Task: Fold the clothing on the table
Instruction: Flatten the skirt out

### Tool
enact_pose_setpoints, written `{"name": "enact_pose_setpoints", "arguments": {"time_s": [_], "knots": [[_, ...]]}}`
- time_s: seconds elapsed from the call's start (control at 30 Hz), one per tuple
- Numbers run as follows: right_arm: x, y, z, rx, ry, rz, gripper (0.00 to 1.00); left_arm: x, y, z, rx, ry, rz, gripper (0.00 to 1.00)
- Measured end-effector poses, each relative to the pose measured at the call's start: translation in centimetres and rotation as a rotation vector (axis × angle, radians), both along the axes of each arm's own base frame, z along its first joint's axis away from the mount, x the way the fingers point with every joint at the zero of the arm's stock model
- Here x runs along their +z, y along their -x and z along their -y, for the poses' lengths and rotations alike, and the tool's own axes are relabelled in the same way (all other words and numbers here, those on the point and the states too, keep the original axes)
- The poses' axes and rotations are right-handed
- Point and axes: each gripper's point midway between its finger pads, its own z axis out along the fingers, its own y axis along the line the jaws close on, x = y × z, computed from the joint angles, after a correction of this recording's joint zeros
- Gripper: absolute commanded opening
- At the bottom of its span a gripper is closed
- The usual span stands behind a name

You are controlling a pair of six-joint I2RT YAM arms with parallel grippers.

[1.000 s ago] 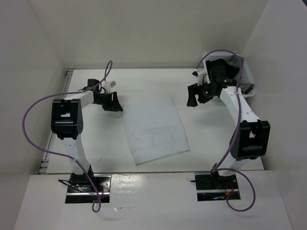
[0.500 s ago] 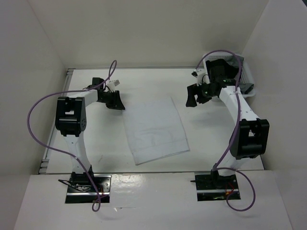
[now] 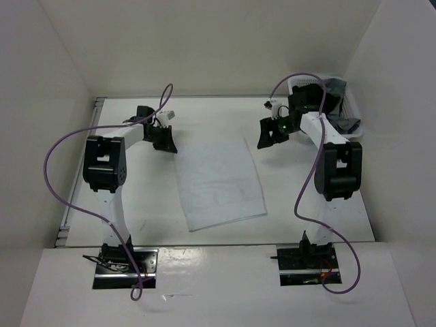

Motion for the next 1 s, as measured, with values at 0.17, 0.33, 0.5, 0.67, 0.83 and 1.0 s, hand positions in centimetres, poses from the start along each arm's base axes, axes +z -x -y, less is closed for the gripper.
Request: {"name": "enact_pose_setpoints", "arguments": {"time_s": [0.17, 0.33, 0.5, 0.67, 0.83, 1.0], "knots": [[-1.4, -1.6, -0.2, 0.003, -0.009, -0.008, 0.71, 0.8, -1.2, -0.2, -0.01, -0.046, 0.043, 0.0], [-2.8, -3.6, -0.6, 0.008, -0.019, -0.006, 0.65, 1.2, -2.4, -0.2, -0.036, -0.088, 0.086, 0.0], [-4.6, -4.5, -1.0, 0.016, -0.028, -0.031, 0.59, 0.5, -2.6, 0.9, -0.08, -0.123, 0.09, 0.0], [-6.0, -5.8, -1.6, 0.022, -0.042, -0.043, 0.57, 0.0, -2.2, 3.0, -0.143, -0.139, 0.099, 0.0], [-6.2, -7.4, -1.9, 0.023, -0.049, -0.026, 0.57, -0.1, -2.2, 4.4, -0.172, -0.14, 0.101, 0.0], [-6.7, -8.2, -2.0, 0.023, -0.057, -0.022, 0.56, -0.1, -2.6, 4.7, -0.177, -0.138, 0.105, 0.0]]}}
